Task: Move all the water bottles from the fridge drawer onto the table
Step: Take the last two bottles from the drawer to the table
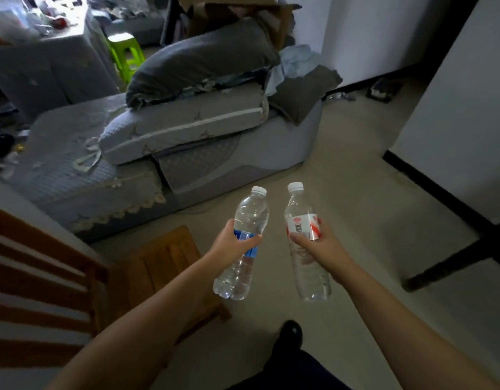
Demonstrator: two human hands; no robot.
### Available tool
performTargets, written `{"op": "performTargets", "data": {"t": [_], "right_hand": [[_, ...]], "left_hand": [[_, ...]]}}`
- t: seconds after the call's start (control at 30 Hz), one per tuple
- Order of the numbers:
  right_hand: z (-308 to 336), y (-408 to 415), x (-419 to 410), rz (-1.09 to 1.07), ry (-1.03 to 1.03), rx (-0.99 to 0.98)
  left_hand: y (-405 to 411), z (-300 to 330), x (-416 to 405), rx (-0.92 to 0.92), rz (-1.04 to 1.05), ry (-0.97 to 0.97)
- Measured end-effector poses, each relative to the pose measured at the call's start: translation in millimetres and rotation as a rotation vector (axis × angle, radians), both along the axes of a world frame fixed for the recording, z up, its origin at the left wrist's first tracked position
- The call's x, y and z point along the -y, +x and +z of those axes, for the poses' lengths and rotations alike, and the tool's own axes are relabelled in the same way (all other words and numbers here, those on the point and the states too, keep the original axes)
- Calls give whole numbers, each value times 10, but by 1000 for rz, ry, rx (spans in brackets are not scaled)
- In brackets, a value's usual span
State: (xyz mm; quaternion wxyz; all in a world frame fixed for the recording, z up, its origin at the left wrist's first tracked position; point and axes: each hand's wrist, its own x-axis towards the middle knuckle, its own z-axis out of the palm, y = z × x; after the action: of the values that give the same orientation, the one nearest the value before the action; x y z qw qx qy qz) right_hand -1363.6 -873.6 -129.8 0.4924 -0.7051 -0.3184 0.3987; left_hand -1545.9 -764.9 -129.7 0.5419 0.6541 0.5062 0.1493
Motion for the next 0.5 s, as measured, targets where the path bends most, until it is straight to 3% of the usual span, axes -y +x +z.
{"op": "performTargets", "data": {"t": [0.3, 0.5], "right_hand": [[92, 1420, -522, -111, -16, 12], [29, 2248, -563, -279, -39, -41]], "left_hand": [[1557, 25, -773, 3, -71, -2], [2517, -58, -1063, -35, -234, -28]]}}
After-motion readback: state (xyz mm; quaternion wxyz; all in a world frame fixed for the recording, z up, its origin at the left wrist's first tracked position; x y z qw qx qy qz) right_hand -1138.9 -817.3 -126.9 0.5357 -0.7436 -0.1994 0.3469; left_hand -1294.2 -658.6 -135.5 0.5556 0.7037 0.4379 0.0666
